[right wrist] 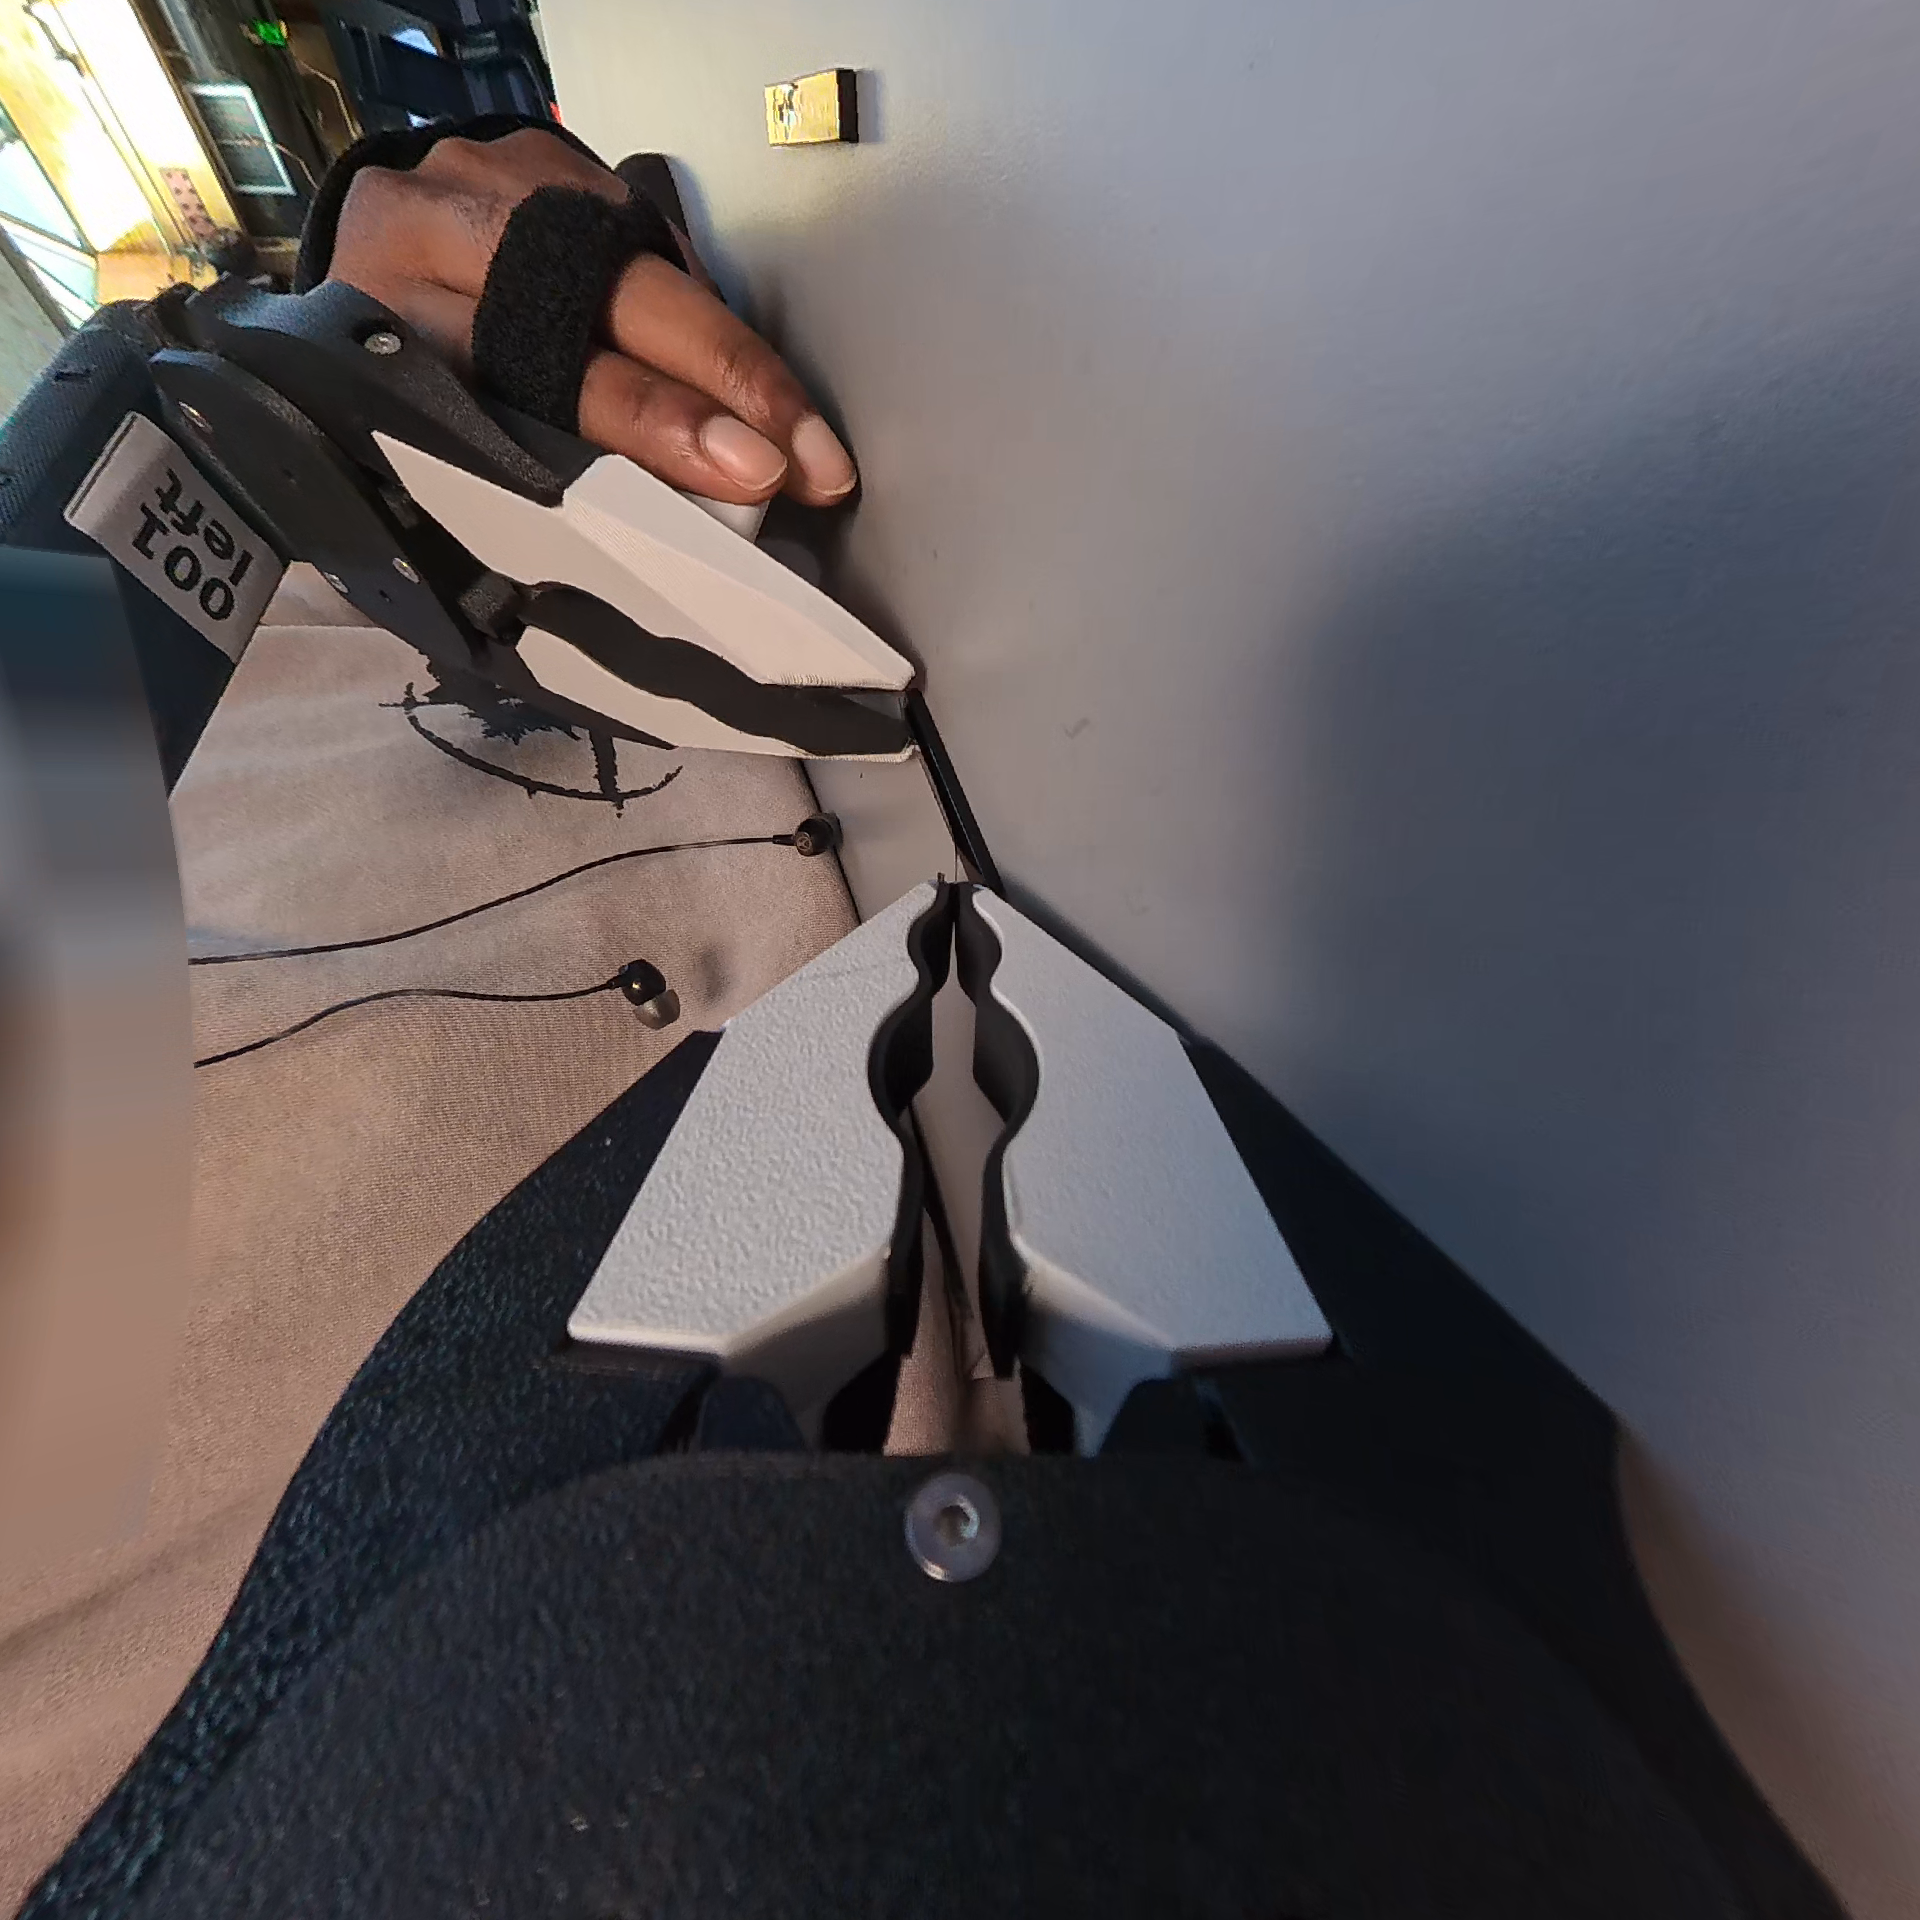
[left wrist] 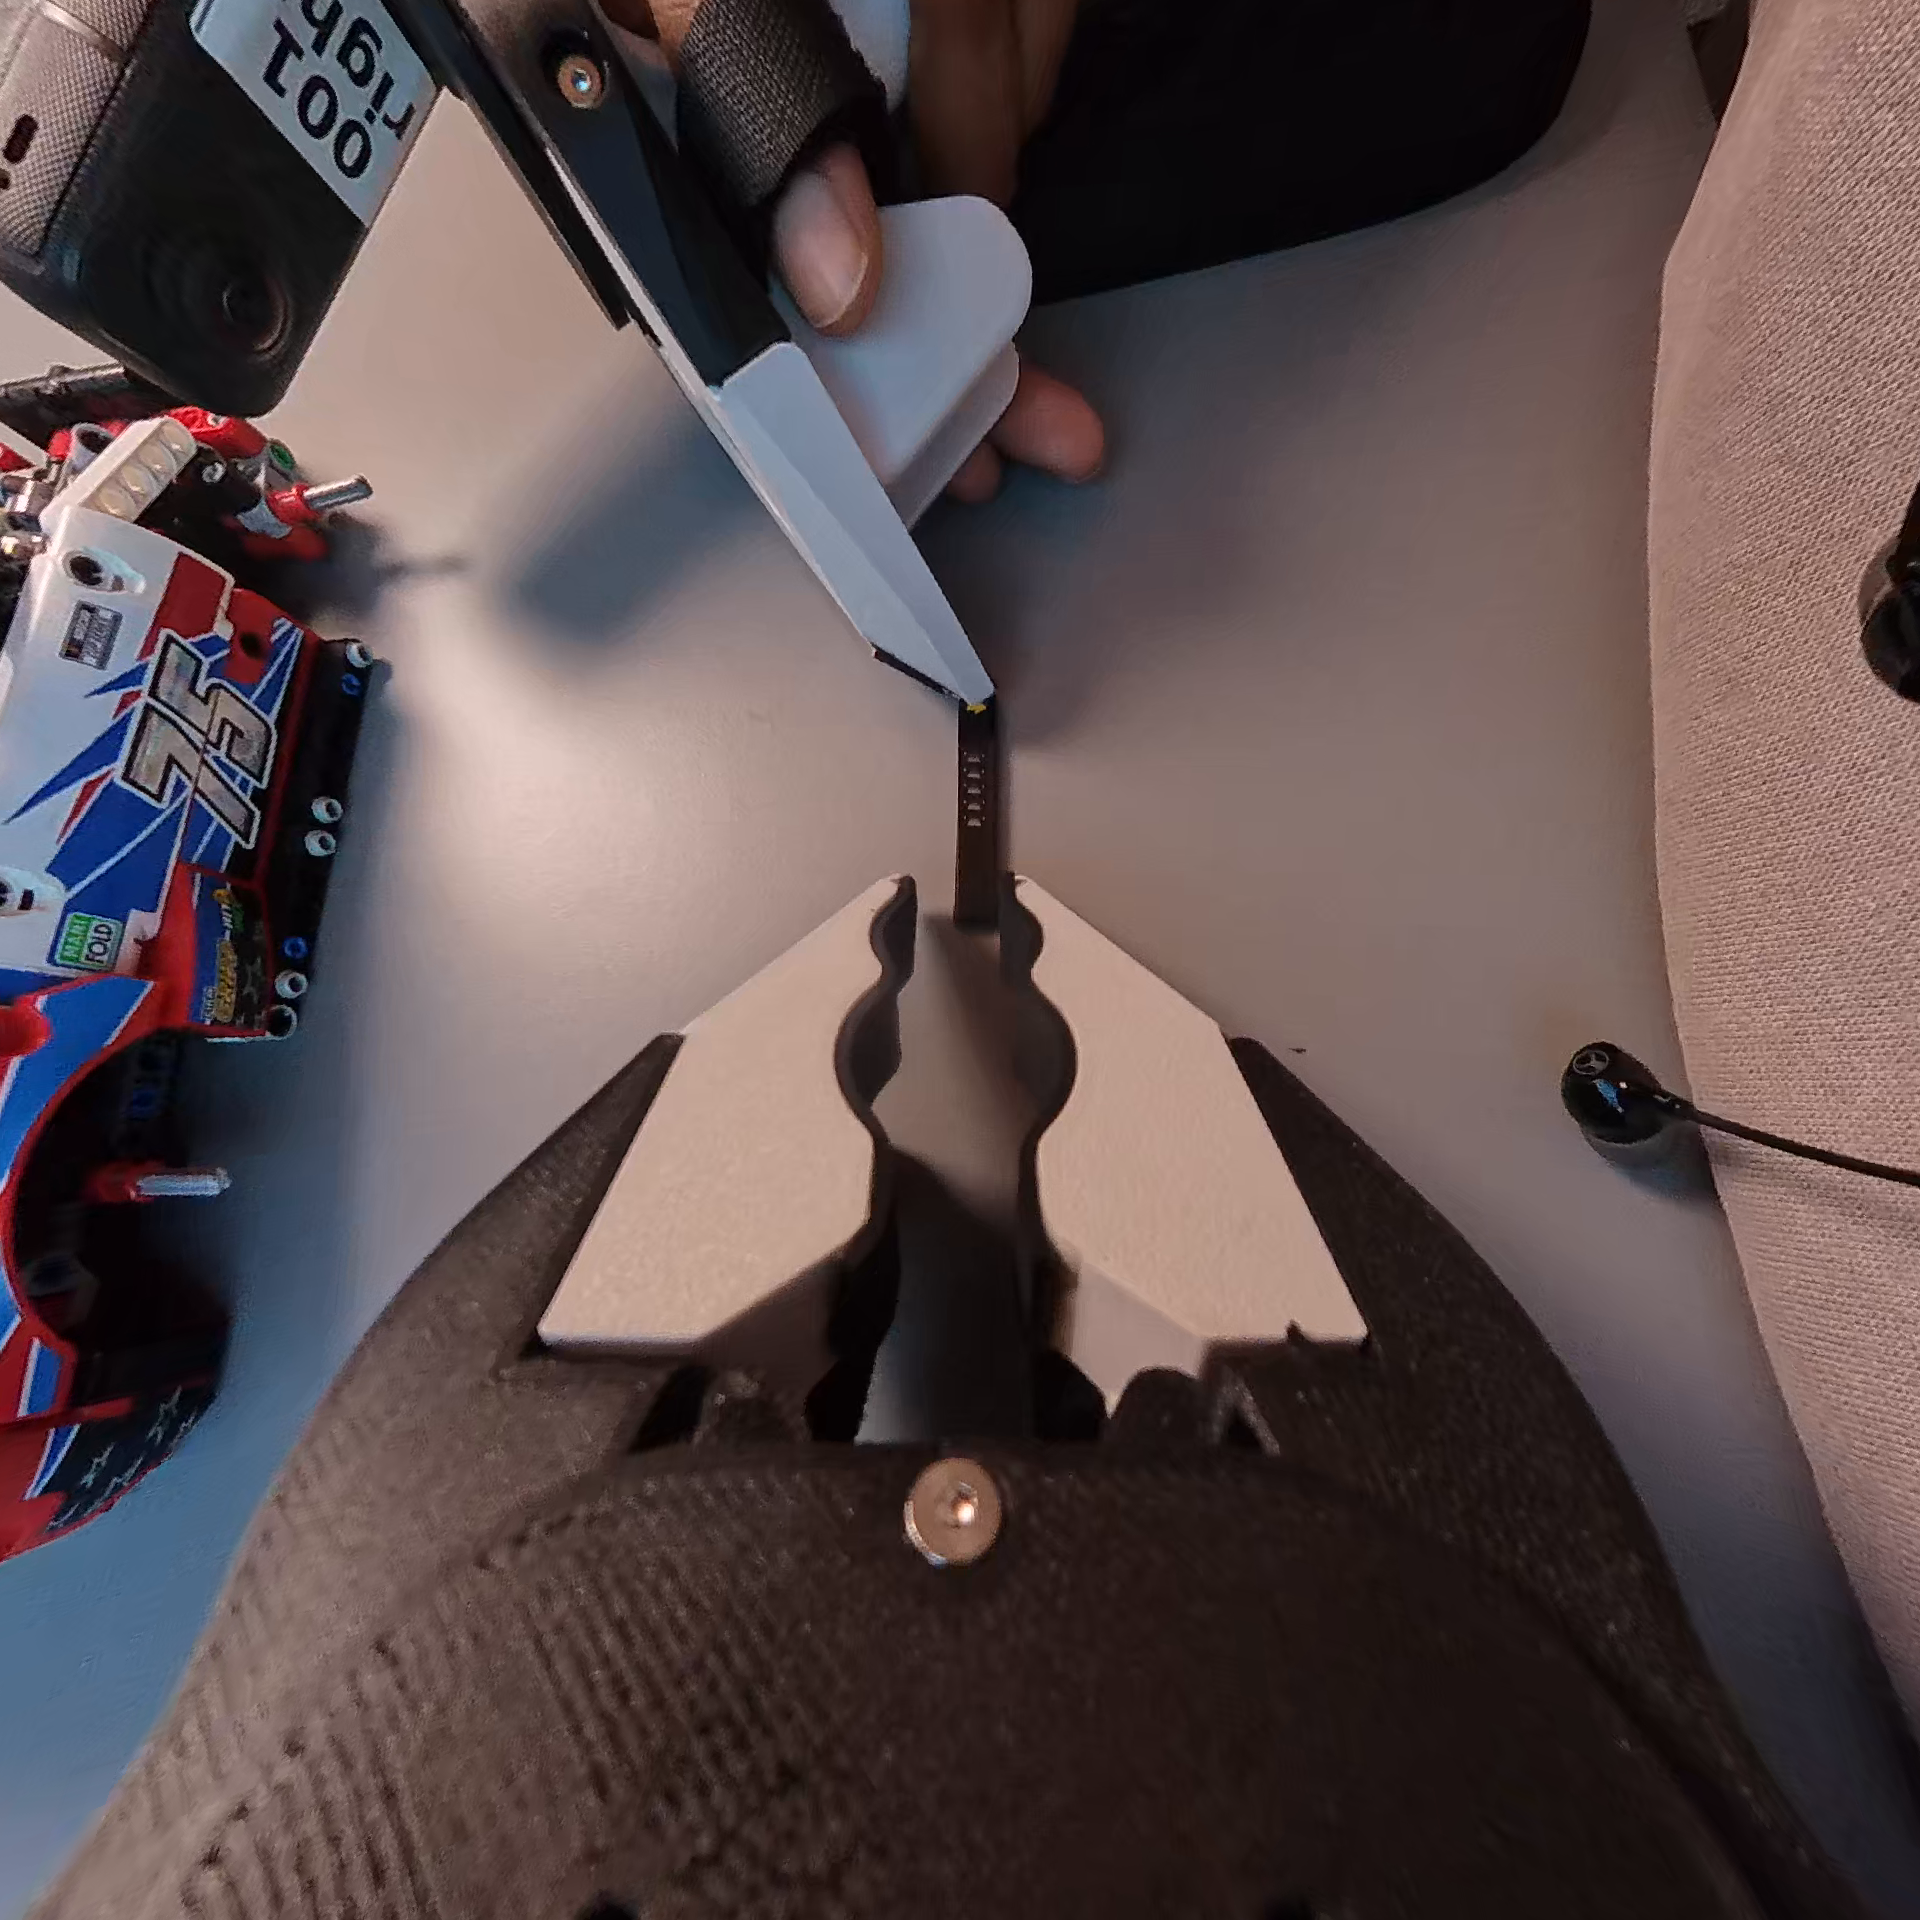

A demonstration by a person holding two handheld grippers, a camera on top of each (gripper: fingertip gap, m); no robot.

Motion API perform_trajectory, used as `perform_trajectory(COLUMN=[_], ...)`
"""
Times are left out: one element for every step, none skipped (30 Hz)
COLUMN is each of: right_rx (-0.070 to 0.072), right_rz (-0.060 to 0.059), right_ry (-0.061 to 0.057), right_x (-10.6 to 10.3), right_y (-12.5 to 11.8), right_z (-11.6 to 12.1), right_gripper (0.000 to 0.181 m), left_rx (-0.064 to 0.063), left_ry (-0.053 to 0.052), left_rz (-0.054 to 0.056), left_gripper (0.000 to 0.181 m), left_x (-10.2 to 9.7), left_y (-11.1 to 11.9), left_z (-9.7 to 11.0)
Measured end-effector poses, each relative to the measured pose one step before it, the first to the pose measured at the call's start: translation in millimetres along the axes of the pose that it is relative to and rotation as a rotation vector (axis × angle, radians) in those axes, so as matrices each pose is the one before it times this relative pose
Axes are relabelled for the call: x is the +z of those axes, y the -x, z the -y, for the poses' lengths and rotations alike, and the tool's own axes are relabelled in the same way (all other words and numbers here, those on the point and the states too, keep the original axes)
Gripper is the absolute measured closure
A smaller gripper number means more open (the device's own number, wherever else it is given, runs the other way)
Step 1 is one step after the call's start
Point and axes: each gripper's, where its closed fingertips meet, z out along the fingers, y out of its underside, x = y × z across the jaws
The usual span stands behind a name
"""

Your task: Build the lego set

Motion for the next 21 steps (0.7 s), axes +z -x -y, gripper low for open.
perform_trajectory(right_rx=[-0.0003,-0.0003,-0.0006,-0.0018,-0.0012,-0.0021,-0.0031,-0.0029,-0.0041,-0.0044,-0.0053,-0.0056,-0.0051,-0.0050,-0.0063,-0.0047,-0.0034,-0.0034,-0.0023,-0.0019,-0.0038], right_rz=[0.0009,0.0008,-0.0001,0.0019,0.0039,0.0039,0.0052,0.0035,0.0042,0.0051,0.0036,0.0030,0.0051,0.0036,0.0021,0.0031,0.0023,0.0033,0.0064,0.0086,0.0005], right_ry=[0.0001,0.0000,0.0001,0.0006,-0.0008,-0.0014,-0.0028,-0.0036,-0.0029,-0.0015,-0.0008,0.0002,-0.0012,0.0002,0.0009,0.0008,0.0009,-0.0009,-0.0022,-0.0046,-0.0019], right_x=[-0.05,0.03,-0.01,0.05,-0.03,-0.16,-0.47,-0.46,-0.41,-0.28,-0.09,0.23,0.43,0.62,0.81,0.81,0.76,0.74,0.72,0.58,0.53], right_y=[0.20,0.11,0.05,0.51,0.75,0.95,1.33,1.30,1.69,2.20,2.23,2.16,2.42,2.30,1.98,1.90,1.54,1.52,2.00,2.33,1.09], right_z=[-0.02,0.09,0.08,-0.06,0.20,0.40,0.68,0.87,0.80,0.69,0.60,0.34,0.73,0.46,0.40,0.36,0.19,0.19,0.33,0.75,0.44], right_gripper=[0.181,0.181,0.181,0.181,0.181,0.181,0.181,0.181,0.181,0.181,0.181,0.181,0.181,0.181,0.181,0.181,0.181,0.181,0.181,0.181,0.181], left_rx=[0.0028,0.0027,0.0009,0.0004,-0.0008,0.0009,0.0006,-0.0026,-0.0048,-0.0049,-0.0048,-0.0037,-0.0027,-0.0001,0.0001,-0.0021,-0.0023,-0.0016,-0.0026,-0.0039,-0.0028], left_ry=[0.0010,0.0010,-0.0002,0.0013,0.0034,0.0042,0.0036,0.0029,0.0020,0.0010,0.0011,0.0007,0.0008,0.0010,0.0010,0.0010,0.0008,0.0006,-0.0006,-0.0009,0.0006], left_rz=[-0.0032,-0.0077,-0.0060,-0.0016,-0.0016,0.0019,0.0024,0.0012,-0.0002,-0.0010,-0.0015,-0.0009,0.0009,0.0010,0.0010,0.0007,0.0003,0.0003,-0.0008,-0.0013,-0.0005], left_gripper=[0.169,0.171,0.173,0.173,0.175,0.176,0.176,0.176,0.176,0.176,0.176,0.176,0.176,0.176,0.176,0.176,0.176,0.176,0.176,0.176,0.176], left_x=[0.19,0.20,0.18,0.12,0.11,0.29,0.25,0.25,0.21,0.17,0.12,0.04,0.15,0.14,0.06,0.14,0.08,0.04,0.03,-0.02,0.04], left_y=[-0.56,-1.29,-0.91,-0.29,-0.18,0.09,0.14,0.09,0.14,0.14,0.00,0.15,0.10,0.03,0.06,-0.02,-0.07,-0.10,-0.21,-0.22,-0.16], left_z=[0.17,0.05,0.08,0.03,-0.04,0.00,0.15,0.14,0.08,0.10,0.07,0.03,0.05,0.08,0.14,0.06,0.16,0.14,0.19,0.28,0.12])
